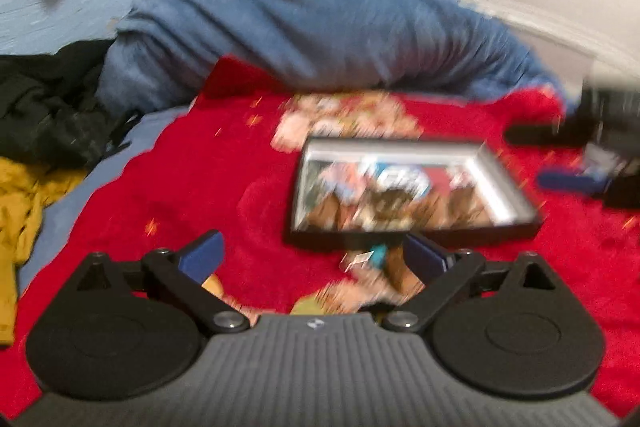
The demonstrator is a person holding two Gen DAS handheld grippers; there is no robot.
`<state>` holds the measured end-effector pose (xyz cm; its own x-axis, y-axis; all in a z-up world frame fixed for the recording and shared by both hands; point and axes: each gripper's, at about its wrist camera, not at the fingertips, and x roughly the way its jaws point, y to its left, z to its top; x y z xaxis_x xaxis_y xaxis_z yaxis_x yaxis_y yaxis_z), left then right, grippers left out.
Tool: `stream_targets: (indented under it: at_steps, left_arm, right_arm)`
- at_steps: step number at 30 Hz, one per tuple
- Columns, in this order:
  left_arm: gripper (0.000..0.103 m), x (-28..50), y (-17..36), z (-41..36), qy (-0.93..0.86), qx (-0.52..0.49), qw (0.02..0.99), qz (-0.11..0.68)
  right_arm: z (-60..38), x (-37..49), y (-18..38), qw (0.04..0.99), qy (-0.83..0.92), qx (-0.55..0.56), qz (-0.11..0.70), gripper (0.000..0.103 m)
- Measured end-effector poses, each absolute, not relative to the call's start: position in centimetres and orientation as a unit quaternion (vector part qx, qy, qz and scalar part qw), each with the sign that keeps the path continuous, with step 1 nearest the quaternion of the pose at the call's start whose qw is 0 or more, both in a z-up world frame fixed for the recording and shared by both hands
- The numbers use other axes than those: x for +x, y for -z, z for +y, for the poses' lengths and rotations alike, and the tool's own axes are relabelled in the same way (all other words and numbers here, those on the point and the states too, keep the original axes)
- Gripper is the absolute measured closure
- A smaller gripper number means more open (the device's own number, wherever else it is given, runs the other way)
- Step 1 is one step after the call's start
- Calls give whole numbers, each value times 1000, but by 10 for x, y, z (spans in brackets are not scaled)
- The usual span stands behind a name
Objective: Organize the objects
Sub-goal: 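Grasp the black lace scrunchie with the left tool while the right tool grasps a brown candy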
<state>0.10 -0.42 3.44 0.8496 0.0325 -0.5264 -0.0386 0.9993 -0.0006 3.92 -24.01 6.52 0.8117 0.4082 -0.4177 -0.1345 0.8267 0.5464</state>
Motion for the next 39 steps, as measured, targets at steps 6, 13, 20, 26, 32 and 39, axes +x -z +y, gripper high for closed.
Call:
stream_targets:
  at_steps: [6, 13, 20, 26, 32, 39]
  left_arm:
    - [11, 13, -1, -33, -49, 39, 950, 306]
    - [22, 21, 20, -45, -19, -5, 929, 370]
    - [43, 36, 35, -39, -34, -35, 908, 416]
    - [81, 40, 44, -36, -31, -58, 897, 438]
    - [81, 39, 43, -31, -23, -89, 894, 438]
    - [81, 42, 42, -29, -21, -99, 890, 444]
  right_arm:
    - [-224, 72, -30, 888, -161, 270, 336, 37]
    - [-198, 98, -7, 881, -156, 241, 376, 38]
    - [-187, 114, 14, 875, -138, 234, 401, 38]
    - [-173, 118, 22, 875, -143, 209, 413, 38]
    - [-168, 125, 33, 874, -126, 192, 428, 39]
    - [-168, 131, 42, 871, -124, 205, 428, 44]
